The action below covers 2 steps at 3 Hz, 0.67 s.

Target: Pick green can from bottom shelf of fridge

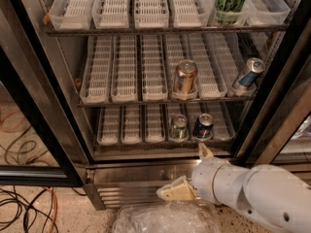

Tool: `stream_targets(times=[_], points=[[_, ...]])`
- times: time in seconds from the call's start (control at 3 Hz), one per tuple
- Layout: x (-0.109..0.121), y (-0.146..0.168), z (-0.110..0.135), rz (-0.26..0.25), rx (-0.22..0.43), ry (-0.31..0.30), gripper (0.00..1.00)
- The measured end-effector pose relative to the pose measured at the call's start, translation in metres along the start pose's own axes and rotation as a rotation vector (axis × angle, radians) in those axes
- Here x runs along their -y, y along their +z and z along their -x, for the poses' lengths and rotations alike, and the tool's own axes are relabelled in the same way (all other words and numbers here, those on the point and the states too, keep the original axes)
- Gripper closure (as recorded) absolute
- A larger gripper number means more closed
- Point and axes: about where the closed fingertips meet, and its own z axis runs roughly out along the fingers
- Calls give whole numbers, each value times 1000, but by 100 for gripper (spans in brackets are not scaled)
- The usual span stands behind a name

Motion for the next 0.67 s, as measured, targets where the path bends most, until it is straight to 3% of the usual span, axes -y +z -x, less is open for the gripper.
stream_targets(times=[0.67], points=[[12,22,-35,-180,164,145,0]])
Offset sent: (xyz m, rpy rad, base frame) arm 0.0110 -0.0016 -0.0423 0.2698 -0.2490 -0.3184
